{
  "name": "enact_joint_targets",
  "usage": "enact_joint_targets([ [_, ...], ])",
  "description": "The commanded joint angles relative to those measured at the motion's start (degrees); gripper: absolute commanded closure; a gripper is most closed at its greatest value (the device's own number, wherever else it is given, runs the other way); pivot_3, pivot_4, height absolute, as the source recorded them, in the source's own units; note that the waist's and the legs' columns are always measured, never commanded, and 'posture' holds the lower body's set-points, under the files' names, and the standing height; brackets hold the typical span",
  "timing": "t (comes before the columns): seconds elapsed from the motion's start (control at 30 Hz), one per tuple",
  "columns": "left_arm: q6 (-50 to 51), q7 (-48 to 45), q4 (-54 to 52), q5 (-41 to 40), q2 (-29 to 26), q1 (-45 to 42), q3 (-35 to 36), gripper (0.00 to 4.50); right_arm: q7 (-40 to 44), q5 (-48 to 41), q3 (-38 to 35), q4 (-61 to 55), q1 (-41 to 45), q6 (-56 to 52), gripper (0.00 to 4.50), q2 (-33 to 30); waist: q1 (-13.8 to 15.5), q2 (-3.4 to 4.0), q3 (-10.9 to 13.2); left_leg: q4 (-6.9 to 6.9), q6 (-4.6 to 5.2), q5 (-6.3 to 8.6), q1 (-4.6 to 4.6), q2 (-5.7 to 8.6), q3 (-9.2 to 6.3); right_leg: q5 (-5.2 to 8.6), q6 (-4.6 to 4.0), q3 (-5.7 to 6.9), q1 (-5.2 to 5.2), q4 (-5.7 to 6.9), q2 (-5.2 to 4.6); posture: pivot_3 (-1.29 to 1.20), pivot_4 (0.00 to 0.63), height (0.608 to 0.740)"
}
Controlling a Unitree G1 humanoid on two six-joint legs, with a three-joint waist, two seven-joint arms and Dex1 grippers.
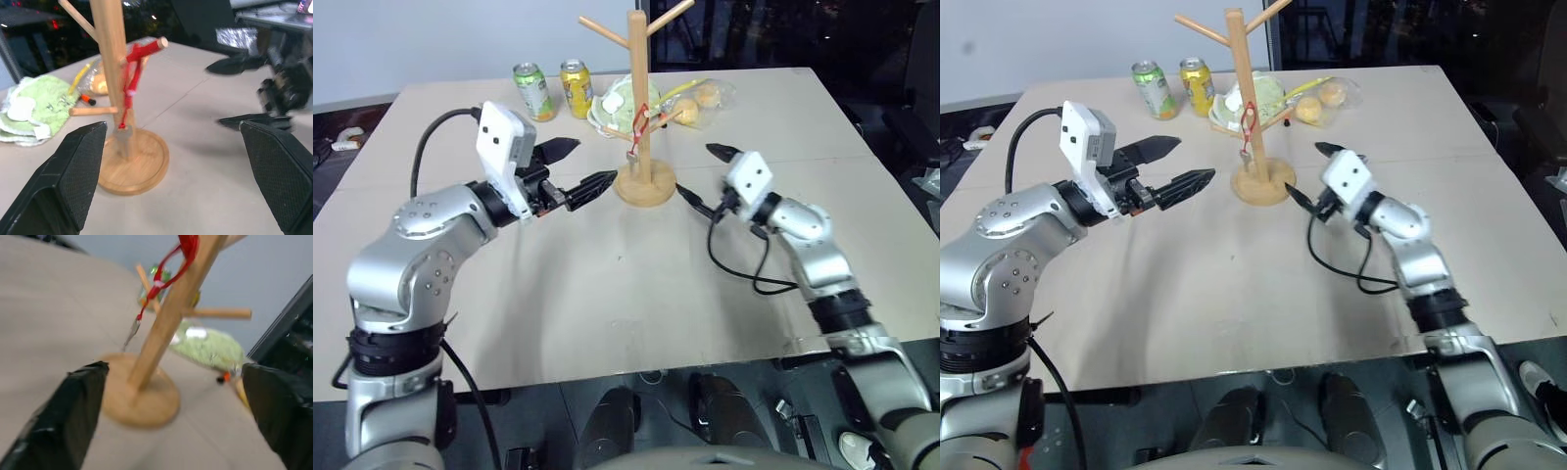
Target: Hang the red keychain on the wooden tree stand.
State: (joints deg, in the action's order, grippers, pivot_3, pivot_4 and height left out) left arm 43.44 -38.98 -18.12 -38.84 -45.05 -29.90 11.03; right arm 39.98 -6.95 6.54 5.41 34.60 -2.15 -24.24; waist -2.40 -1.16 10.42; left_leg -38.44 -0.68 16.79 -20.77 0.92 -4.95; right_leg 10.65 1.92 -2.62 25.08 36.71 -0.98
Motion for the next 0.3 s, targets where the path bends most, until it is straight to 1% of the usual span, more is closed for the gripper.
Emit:
enact_joint_targets([
  [0.03, -0.95, -6.1, 4.25, 0.77, -4.25, -3.59, 0.1, 0.0, 6.67, -10.19, -5.22, -11.94, -0.07, -14.38, 0.03, -6.92, -0.03, 0.07, 0.05, 0.0, 0.0, 0.0, -0.04, 0.0, 0.0, 0.0, 0.0, 0.0, 0.04, 0.01, 0.01, 0.0, 0.15, 0.74],
  [0.1, -1.55, -9.86, 8.16, 1.32, -6.16, -5.5, -0.63, 0.0, 9.14, -16.74, -7.62, -16.57, 0.16, -24.16, 0.03, -11.13, -0.11, 0.07, 0.05, 0.03, 0.01, 0.0, 0.0, -0.05, 0.01, 0.02, 0.0, 0.02, 0.03, 0.02, 0.06, 0.0, 0.15, 0.74],
  [0.17, -2.92, -13.28, 11.81, 2.69, -7.62, -6.82, -1.77, 0.0, 10.01, -22.0, -9.81, -19.77, 1.32, -31.27, 0.03, -13.85, -0.14, 0.1, 0.06, 0.04, 0.01, 0.0, 0.0, -0.06, 0.0, 0.05, -0.03, 0.04, 0.03, 0.03, 0.07, 0.0, 0.15, 0.74],
  [0.3, -6.58, -18.48, 18.17, 5.85, -8.67, -8.75, -3.73, 0.0, 8.86, -30.46, -13.45, -23.58, 4.45, -42.13, 0.03, -16.37, -0.23, 0.12, 0.07, 0.05, 0.02, 0.0, 0.03, -0.09, 0.06, 0.15, 0.13, 0.02, 0.04, 0.04, 0.09, 0.0, 0.15, 0.74],
])
